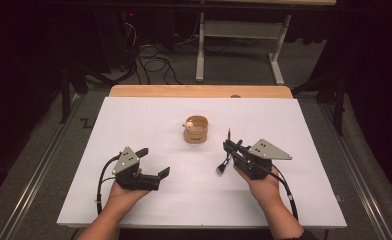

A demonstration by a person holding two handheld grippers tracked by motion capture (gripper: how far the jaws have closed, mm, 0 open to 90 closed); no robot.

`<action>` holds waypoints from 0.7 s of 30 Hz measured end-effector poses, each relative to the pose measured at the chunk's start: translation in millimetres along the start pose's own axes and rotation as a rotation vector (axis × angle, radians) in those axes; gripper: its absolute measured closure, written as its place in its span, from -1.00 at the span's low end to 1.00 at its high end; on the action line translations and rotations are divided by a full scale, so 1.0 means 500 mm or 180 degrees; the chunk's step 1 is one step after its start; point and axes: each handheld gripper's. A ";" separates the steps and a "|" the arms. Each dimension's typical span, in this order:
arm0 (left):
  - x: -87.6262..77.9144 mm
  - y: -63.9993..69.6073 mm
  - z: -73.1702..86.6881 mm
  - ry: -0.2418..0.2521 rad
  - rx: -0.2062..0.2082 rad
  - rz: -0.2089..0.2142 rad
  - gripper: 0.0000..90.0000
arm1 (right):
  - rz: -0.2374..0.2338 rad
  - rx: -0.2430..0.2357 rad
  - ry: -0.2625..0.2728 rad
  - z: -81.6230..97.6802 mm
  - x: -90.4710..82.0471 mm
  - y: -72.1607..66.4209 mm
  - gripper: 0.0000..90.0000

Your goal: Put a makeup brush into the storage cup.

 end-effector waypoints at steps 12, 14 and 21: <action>-0.005 -0.005 -0.001 0.0025 -0.0030 0.0001 -0.99 | 0.0033 0.0036 0.0031 -0.040 0.077 0.002 0.87; -0.005 -0.006 -0.001 0.0013 -0.0020 0.0012 -0.99 | 0.0043 0.0035 0.0037 -0.047 0.089 0.005 0.87; -0.005 -0.004 0.000 0.0006 -0.0008 0.0024 -0.99 | 0.0077 0.0047 0.0043 -0.070 0.122 0.019 0.87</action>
Point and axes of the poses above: each handheld gripper's, and its own axes: x roughly forward along the jaws, z roughly out of its underside, y roughly to its right, and after that the axes turned 1 degree about -x, right-handed
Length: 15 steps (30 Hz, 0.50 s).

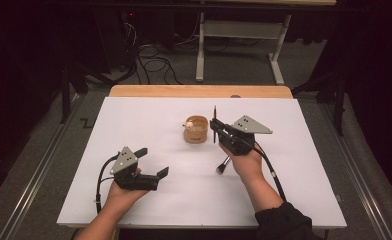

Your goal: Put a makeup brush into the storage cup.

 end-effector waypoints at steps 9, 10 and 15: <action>0.001 0.000 0.001 -0.0006 -0.0009 0.0023 -0.99 | -0.0008 0.0039 0.0027 -0.022 0.035 0.010 0.87; 0.001 0.000 0.001 -0.0005 -0.0012 0.0025 -0.99 | -0.0012 0.0044 0.0045 -0.024 0.040 0.009 0.87; 0.000 -0.001 0.002 0.0003 -0.0029 0.0035 -0.99 | -0.0025 0.0069 0.0075 -0.033 0.056 0.013 0.87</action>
Point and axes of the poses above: each handheld gripper's, and its own axes: x roughly forward along the jaws, z roughly out of its underside, y roughly to its right, and after that the axes turned 1 degree about -x, right-handed
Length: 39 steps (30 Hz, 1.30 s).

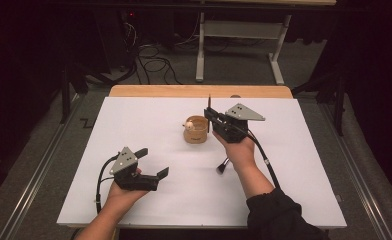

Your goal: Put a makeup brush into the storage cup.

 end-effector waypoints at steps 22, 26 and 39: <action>-0.003 0.001 0.000 0.0017 0.0003 0.0034 -0.99 | 0.0062 0.0123 -0.0001 -0.015 0.050 0.020 0.87; -0.003 0.002 0.000 0.0037 -0.0003 0.0038 -0.99 | 0.0096 0.0129 -0.0047 -0.009 0.057 0.023 0.87; -0.005 0.002 0.001 0.0050 0.0017 0.0048 -0.99 | 0.0083 0.0156 -0.0123 0.003 0.074 0.029 0.87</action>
Point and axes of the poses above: each handheld gripper's, and its own axes: x roughly forward along the jaws, z roughly out of its underside, y roughly to its right, and after that the axes turned 1 degree about -x, right-handed
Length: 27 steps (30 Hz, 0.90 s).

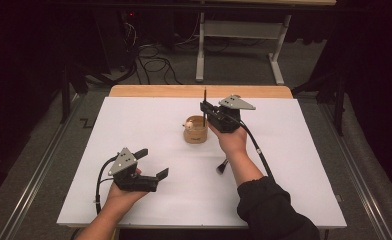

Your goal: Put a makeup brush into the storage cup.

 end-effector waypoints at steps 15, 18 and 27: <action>0.000 0.001 0.000 0.0012 -0.0011 0.0003 -0.99 | -0.0011 0.0087 -0.0079 0.015 0.015 0.003 0.87; 0.000 0.001 0.000 0.0010 -0.0008 0.0007 -0.99 | 0.0001 0.0117 -0.0116 0.020 0.019 0.004 0.86; -0.001 0.000 0.000 0.0010 -0.0007 0.0012 -0.99 | -0.0033 0.0102 -0.0240 0.036 0.028 -0.003 0.86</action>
Point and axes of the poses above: each handheld gripper's, and its own axes: x roughly forward along the jaws, z roughly out of its underside, y roughly to its right, and after that the axes turned 1 degree about -x, right-handed
